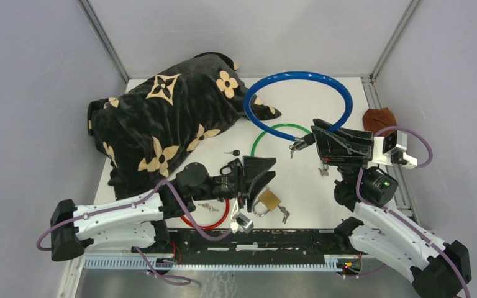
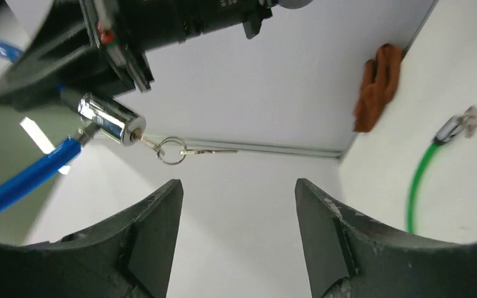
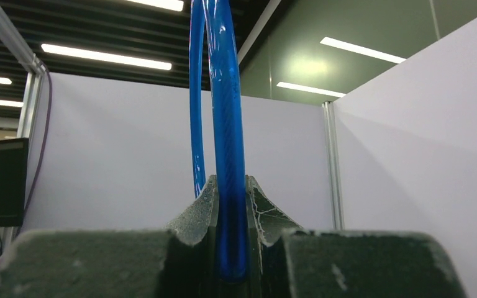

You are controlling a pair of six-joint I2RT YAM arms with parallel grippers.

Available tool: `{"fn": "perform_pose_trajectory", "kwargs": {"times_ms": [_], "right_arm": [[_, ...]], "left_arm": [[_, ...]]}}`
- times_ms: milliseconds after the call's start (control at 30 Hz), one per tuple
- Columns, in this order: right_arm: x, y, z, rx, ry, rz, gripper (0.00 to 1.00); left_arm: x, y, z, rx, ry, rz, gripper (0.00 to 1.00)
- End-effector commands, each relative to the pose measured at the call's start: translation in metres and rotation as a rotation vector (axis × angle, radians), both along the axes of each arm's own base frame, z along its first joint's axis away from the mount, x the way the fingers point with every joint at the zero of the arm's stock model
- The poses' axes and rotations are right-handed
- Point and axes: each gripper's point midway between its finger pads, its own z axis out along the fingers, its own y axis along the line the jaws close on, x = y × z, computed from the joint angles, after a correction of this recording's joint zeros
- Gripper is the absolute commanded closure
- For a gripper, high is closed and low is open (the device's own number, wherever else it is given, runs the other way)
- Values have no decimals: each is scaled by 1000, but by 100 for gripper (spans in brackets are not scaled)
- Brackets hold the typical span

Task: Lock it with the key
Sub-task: Lock the lock.

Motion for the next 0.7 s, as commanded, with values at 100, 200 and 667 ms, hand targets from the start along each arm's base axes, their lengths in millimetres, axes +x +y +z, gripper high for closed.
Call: {"fn": "perform_pose_trajectory", "kwargs": {"times_ms": [100, 200, 667], "right_arm": [[-52, 9, 30, -86, -269, 88, 100], [-62, 15, 30, -126, -321, 131, 100], [-87, 14, 33, -141, -416, 223, 100]], "left_arm": [[9, 20, 15, 15, 1072, -101, 28], [12, 23, 47, -53, 1304, -198, 27], [-19, 10, 100, 57, 1653, -610, 25]]}}
